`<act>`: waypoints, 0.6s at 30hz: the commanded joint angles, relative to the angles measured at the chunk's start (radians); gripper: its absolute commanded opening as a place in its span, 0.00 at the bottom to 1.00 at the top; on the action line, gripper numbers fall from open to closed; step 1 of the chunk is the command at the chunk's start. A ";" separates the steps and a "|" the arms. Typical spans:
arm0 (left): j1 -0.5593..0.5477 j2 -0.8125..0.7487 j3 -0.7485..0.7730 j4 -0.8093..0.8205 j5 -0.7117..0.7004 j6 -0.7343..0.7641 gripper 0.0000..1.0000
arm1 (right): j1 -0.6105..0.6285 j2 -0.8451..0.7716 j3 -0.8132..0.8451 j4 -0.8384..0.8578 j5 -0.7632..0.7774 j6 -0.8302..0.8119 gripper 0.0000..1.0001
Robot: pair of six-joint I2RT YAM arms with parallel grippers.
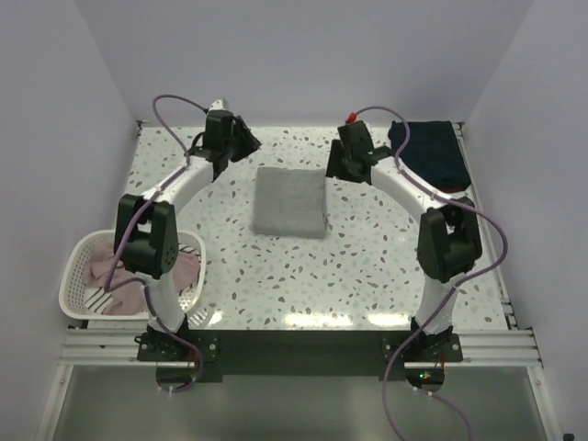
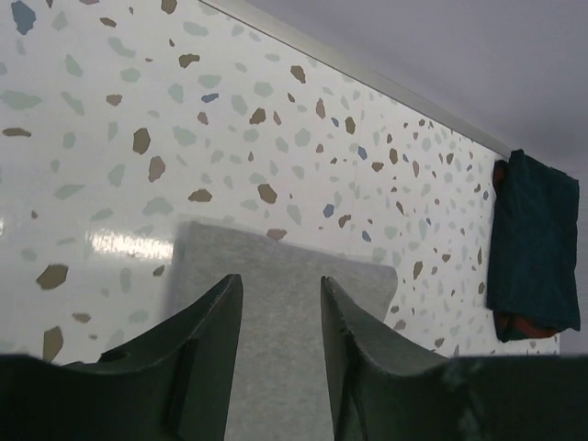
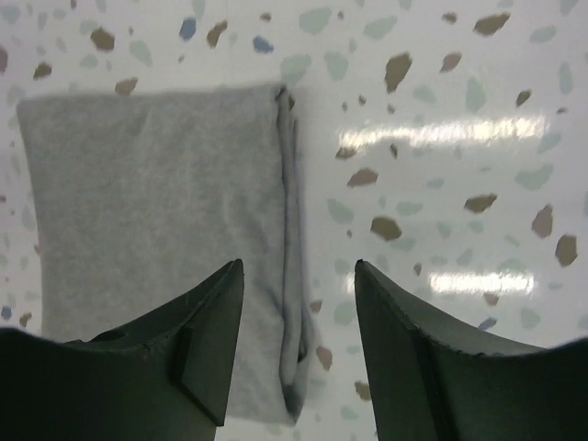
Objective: Fold and stack the tank tops
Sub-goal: Fold the tank top
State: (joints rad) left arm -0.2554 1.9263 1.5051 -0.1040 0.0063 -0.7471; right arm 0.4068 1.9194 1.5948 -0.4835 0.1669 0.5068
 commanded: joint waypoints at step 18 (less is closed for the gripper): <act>-0.274 -0.219 -0.571 0.020 -0.144 -0.017 0.00 | 0.248 -0.069 -0.414 0.149 -0.023 0.193 0.41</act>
State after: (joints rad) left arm -0.5007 1.7073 0.9466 -0.1379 -0.1085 -0.7666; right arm 0.6647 1.8248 1.1847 -0.3672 0.1349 0.6682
